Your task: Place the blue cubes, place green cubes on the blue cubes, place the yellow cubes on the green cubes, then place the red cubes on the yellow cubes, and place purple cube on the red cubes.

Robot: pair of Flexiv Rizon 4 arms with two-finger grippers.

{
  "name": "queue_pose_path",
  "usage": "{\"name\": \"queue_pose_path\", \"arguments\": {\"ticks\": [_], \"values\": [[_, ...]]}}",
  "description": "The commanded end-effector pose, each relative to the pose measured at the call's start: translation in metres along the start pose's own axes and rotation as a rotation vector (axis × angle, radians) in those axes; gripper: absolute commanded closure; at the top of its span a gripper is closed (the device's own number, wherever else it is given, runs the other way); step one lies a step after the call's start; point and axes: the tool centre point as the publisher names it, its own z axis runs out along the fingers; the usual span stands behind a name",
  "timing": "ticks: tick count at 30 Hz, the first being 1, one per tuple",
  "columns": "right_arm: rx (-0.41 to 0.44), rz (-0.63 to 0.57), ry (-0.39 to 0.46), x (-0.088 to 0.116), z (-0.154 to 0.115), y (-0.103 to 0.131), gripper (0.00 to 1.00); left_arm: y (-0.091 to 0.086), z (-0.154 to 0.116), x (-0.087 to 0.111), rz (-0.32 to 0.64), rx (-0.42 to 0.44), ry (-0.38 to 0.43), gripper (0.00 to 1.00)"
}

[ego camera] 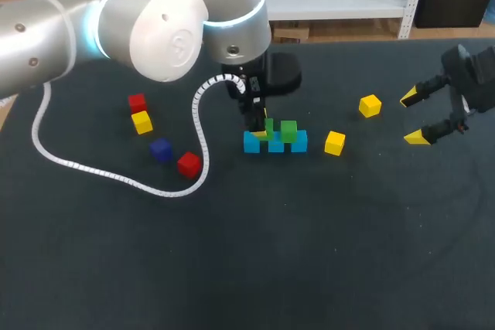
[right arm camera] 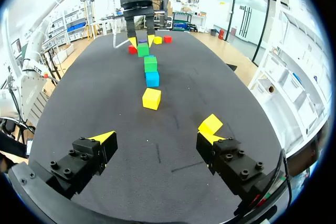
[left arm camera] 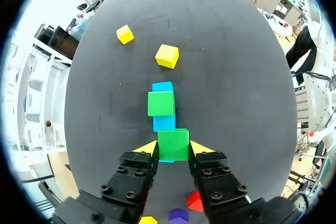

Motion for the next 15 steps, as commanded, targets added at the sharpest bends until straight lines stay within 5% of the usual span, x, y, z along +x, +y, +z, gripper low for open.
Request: {"name": "queue_pose_path", "arguments": {"ticks": [1, 15], "values": [[0.000, -0.001, -0.002, 0.0003, 0.0004, -0.0002, 0.00, 0.0045, 0.0040, -0.0003, 0.002, 0.010, -0.005, 1.00], [0.000, -0.001, -0.002, 0.0003, 0.0004, -0.0002, 0.00, 0.0131, 0.0113, 0.0019, 0.018, 0.011, -0.002, 1.00]]}}
